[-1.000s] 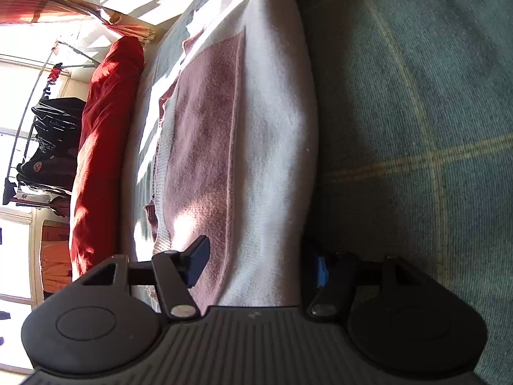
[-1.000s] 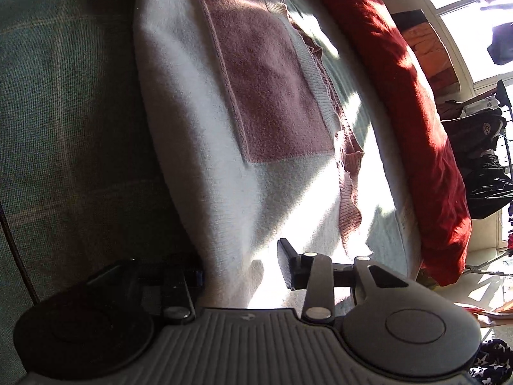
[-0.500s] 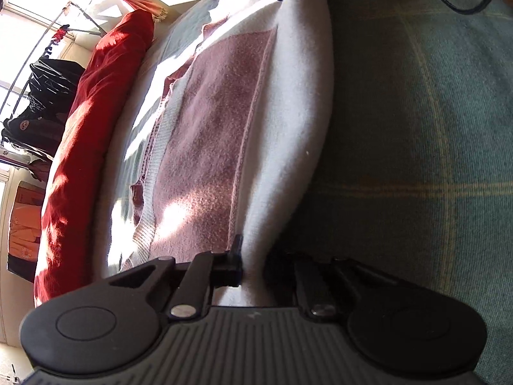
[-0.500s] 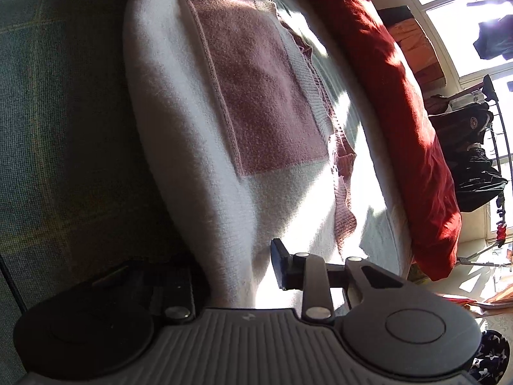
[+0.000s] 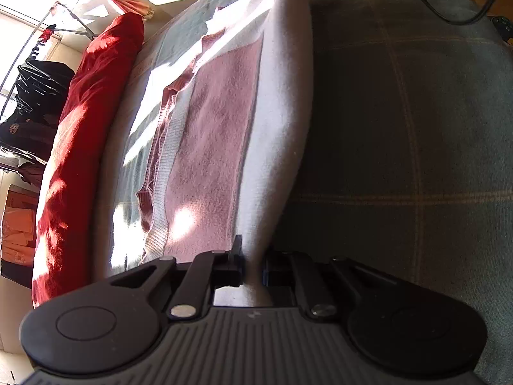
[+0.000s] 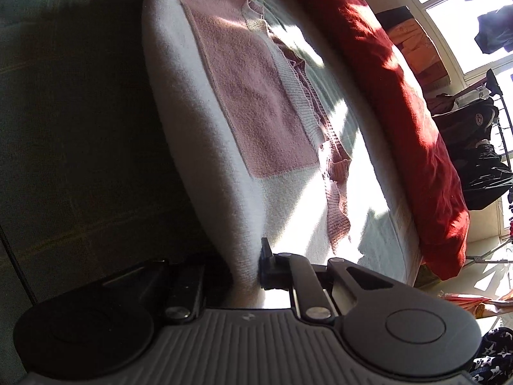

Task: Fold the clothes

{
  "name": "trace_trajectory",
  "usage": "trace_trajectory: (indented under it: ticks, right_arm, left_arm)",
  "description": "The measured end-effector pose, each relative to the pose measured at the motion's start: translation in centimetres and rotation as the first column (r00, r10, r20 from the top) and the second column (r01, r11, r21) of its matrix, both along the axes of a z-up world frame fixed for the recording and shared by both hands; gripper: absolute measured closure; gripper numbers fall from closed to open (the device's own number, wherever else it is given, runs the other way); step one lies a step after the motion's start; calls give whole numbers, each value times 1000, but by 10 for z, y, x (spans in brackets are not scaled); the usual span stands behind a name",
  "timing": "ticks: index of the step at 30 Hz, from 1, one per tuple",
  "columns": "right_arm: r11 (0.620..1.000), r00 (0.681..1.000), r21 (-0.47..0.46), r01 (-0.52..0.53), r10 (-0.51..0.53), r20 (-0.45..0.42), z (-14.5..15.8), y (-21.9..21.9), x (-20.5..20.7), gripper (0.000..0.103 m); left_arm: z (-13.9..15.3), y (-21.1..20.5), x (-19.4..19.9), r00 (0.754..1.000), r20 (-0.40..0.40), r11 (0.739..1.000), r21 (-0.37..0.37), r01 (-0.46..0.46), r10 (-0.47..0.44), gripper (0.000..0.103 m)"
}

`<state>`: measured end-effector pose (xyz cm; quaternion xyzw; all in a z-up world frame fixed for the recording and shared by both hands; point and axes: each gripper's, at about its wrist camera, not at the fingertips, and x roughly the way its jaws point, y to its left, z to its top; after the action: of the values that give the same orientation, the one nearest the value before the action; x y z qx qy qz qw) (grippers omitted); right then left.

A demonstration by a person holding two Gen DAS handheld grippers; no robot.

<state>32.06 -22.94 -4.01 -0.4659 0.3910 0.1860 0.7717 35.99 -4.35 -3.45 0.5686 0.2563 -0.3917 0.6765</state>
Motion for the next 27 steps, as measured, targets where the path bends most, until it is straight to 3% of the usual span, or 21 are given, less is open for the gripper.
trace_trajectory:
  ticks: [9,17,27]
  right_arm:
    - [997,997,29,-66,67,-49,11,-15,-33,89]
    - [990,981,48,-135,140,-133,21,-21,-72,89]
    - [978,950,55,-199,207,-235,14,-22,-112,88]
  left_arm:
    - [10,-10,-48,997,-66,999,40,-30,32,96]
    - [29,-18,-108,981,-185,997,66,-47,58,96]
    - [16,-21,-134,965,-240,994,68,-90,104,96]
